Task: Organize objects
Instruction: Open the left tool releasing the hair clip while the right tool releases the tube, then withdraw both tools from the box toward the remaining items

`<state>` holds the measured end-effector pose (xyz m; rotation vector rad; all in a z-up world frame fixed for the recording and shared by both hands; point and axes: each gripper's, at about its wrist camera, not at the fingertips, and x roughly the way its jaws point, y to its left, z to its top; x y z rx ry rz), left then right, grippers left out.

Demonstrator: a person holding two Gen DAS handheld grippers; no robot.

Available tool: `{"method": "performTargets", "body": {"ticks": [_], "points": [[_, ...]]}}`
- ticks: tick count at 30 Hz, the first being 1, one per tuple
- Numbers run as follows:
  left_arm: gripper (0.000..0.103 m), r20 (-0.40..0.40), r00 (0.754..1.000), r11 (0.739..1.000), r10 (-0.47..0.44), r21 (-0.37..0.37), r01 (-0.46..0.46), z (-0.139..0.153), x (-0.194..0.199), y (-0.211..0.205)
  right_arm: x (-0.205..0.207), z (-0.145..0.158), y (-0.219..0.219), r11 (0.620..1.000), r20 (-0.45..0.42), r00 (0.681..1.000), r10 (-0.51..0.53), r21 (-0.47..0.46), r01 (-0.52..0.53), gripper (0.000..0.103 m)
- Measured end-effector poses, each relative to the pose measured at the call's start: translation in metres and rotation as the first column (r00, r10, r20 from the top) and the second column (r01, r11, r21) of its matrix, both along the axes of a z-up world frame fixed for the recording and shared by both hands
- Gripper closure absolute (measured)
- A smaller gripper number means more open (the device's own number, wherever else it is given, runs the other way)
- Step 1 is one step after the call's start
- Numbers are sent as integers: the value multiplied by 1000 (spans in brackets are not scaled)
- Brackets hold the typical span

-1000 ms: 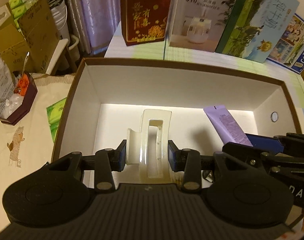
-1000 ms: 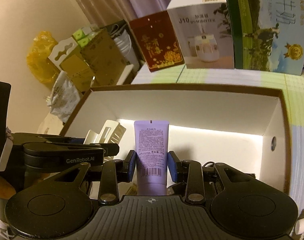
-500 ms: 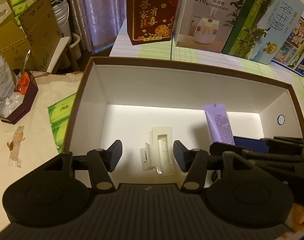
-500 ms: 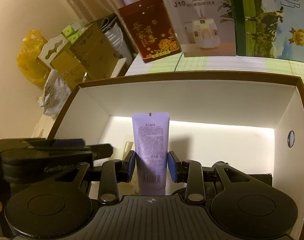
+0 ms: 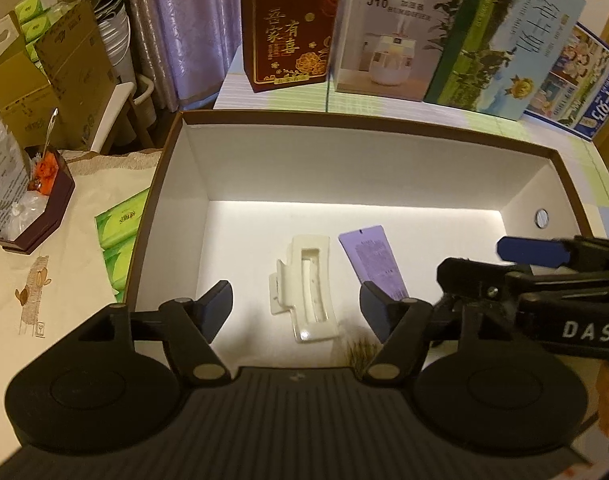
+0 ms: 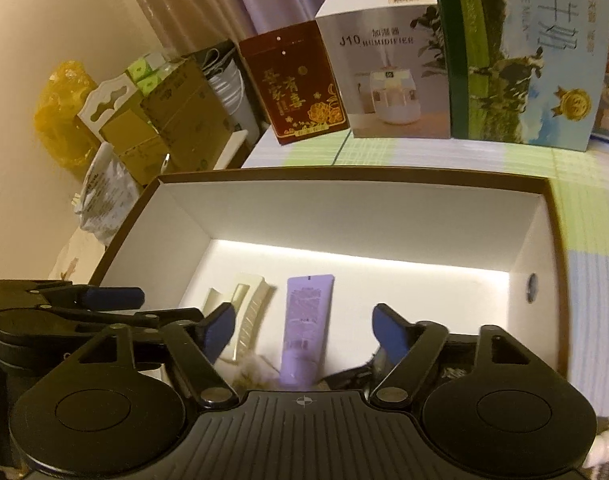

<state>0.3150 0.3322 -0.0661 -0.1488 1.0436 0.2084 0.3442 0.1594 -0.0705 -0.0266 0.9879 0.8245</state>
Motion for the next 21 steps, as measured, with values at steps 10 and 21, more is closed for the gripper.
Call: {"method": "performTargets", "body": {"ticks": [10,21], "points": [[27,54,998,1000,-28,-9,28,23,-32,-19,-31,22,-34,1000,58,998,16,12,-17,20],[25,94,995,1000,-23,0,23,50,-77,-46,-60,38,-72,999,88,996,-24,30,22,15]]}}
